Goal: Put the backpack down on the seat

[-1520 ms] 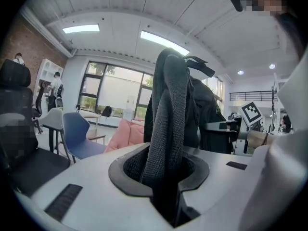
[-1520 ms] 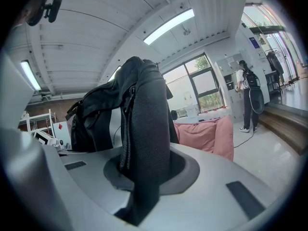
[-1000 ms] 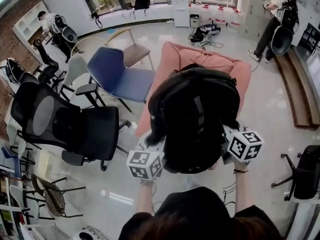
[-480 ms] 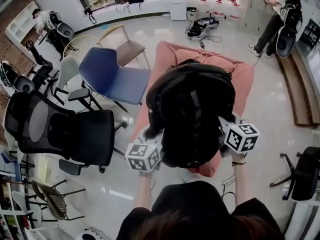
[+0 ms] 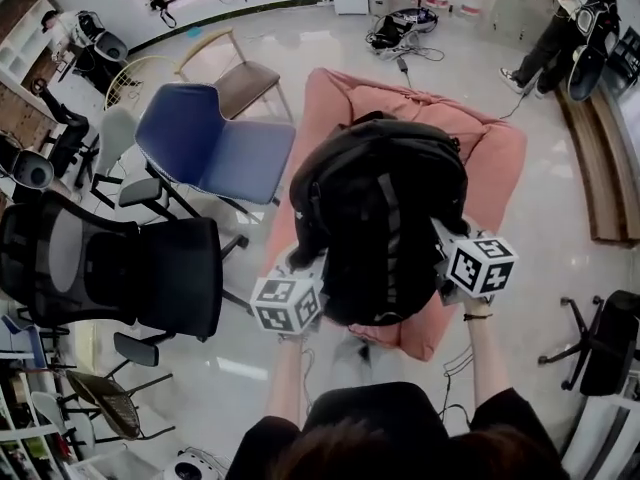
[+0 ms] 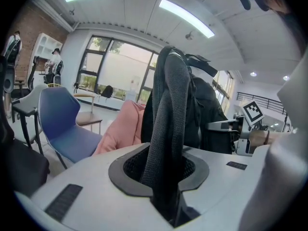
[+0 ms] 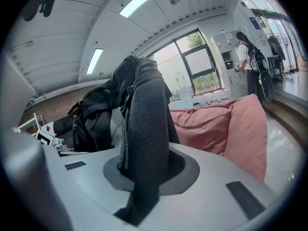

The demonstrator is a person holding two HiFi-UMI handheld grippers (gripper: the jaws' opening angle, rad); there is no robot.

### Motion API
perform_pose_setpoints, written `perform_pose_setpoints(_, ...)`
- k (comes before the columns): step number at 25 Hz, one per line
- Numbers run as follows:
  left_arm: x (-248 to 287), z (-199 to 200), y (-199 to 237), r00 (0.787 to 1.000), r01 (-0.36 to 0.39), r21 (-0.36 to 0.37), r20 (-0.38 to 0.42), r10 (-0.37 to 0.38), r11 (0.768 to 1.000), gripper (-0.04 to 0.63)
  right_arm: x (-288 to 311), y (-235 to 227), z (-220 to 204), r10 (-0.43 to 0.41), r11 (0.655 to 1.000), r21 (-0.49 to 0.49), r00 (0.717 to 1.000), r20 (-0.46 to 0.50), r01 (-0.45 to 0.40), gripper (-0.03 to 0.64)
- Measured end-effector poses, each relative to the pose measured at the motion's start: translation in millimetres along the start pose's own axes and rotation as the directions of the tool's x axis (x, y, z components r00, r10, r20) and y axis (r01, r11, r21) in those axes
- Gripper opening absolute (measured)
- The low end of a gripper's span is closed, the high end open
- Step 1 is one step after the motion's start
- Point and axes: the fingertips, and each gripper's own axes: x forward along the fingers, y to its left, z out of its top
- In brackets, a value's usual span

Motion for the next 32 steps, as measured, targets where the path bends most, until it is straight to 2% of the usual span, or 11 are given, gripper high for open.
perform_pose_setpoints(18,117,-71,76,0.985,-0.019,-0.083,-0.174,0.004,0.996,0.095,127,-71,-74,-0.008,0.998,0.055,0.984,-0.177,0.018,0.057)
perform_pose_setpoints(32,180,-70,119,0.988,-0.03,-0.086,-0.155,0.017,0.996,0.094,201,-108,-78,-0.022,0.995,0.088,0.976,-0.218,0.042,0.058)
